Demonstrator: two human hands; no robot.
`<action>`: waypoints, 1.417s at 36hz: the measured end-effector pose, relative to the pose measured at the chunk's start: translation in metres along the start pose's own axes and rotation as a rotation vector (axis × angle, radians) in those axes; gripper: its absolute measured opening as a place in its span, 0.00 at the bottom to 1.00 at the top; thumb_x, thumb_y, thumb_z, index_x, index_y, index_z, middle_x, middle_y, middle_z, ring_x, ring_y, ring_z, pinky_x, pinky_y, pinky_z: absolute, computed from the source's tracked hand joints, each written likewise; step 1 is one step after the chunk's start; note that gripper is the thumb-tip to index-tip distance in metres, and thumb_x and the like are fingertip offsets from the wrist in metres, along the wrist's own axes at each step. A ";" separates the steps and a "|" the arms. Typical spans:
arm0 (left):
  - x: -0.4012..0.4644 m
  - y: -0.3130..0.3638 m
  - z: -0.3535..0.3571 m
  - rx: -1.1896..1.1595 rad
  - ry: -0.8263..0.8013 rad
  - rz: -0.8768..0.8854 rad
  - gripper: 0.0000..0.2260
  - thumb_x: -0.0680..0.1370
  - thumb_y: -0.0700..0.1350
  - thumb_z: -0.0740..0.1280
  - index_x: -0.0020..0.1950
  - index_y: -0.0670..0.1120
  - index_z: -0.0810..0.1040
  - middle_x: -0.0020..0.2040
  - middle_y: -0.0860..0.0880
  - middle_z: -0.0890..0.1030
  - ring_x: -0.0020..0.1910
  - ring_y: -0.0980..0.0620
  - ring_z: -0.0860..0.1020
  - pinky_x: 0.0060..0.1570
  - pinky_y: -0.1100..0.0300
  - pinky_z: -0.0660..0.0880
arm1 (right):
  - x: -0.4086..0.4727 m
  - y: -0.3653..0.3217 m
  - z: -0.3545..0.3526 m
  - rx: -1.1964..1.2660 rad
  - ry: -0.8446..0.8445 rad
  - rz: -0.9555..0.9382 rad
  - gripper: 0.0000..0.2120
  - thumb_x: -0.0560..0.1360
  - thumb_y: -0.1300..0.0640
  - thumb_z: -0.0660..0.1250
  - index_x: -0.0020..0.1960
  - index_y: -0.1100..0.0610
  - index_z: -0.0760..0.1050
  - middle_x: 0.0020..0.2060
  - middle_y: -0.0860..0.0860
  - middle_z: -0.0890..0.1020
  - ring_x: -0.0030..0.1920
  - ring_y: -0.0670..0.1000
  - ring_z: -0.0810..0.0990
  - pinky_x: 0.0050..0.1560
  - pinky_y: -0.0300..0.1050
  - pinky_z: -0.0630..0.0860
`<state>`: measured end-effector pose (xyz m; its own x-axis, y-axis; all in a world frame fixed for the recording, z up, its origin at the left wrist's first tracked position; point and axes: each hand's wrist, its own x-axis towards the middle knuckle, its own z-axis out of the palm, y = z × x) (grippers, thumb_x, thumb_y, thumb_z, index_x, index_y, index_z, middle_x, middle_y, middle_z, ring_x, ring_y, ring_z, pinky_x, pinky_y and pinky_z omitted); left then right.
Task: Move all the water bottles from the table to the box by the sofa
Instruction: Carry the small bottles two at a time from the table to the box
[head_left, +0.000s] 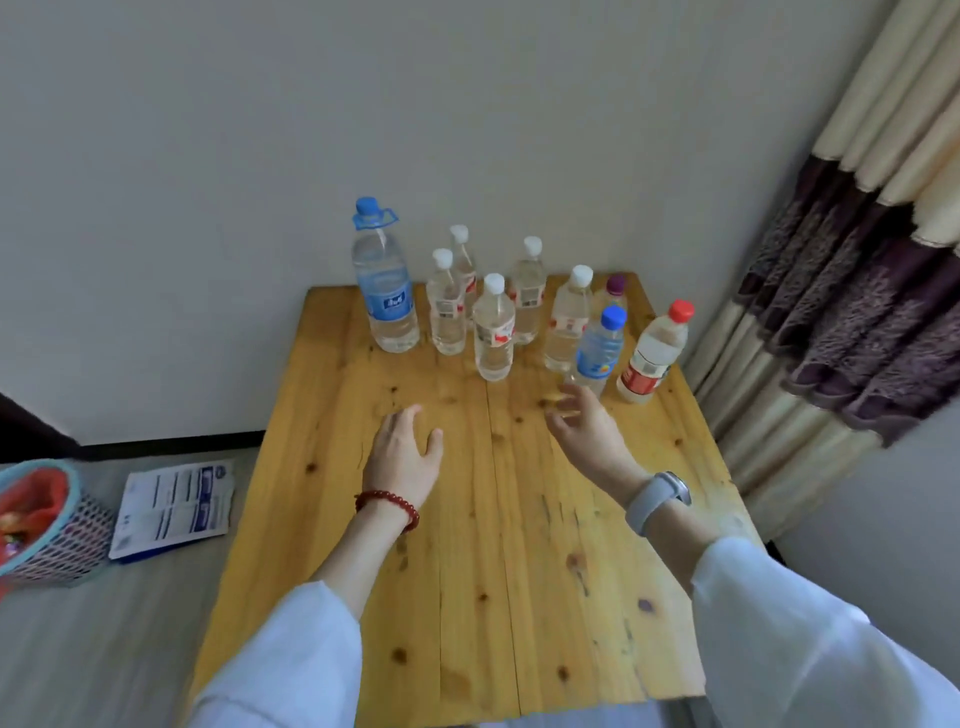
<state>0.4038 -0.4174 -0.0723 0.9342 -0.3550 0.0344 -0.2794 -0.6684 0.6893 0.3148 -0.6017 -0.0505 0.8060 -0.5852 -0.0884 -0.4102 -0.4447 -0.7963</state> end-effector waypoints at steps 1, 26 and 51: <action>0.021 -0.003 0.002 -0.008 -0.005 0.002 0.18 0.78 0.49 0.60 0.67 0.45 0.67 0.66 0.46 0.70 0.63 0.47 0.72 0.56 0.55 0.71 | 0.023 -0.007 0.008 -0.001 0.018 0.005 0.23 0.76 0.56 0.62 0.69 0.58 0.62 0.62 0.57 0.74 0.57 0.55 0.76 0.53 0.45 0.73; 0.284 -0.008 0.106 -0.235 0.026 0.021 0.42 0.71 0.45 0.72 0.74 0.39 0.47 0.74 0.38 0.55 0.74 0.42 0.55 0.70 0.54 0.55 | 0.212 0.001 0.099 0.169 0.170 0.138 0.35 0.68 0.53 0.74 0.68 0.54 0.58 0.57 0.46 0.71 0.58 0.45 0.70 0.56 0.40 0.68; 0.150 -0.015 0.077 -0.430 -0.215 0.089 0.34 0.65 0.55 0.74 0.67 0.47 0.66 0.56 0.56 0.75 0.54 0.58 0.74 0.46 0.78 0.68 | 0.084 0.041 0.038 0.260 0.128 0.185 0.35 0.65 0.50 0.75 0.66 0.49 0.62 0.60 0.49 0.74 0.58 0.45 0.75 0.58 0.37 0.74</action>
<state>0.5314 -0.5111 -0.1327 0.8313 -0.5557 -0.0116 -0.1974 -0.3147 0.9284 0.3821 -0.6434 -0.1130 0.6614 -0.7273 -0.1834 -0.4089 -0.1446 -0.9011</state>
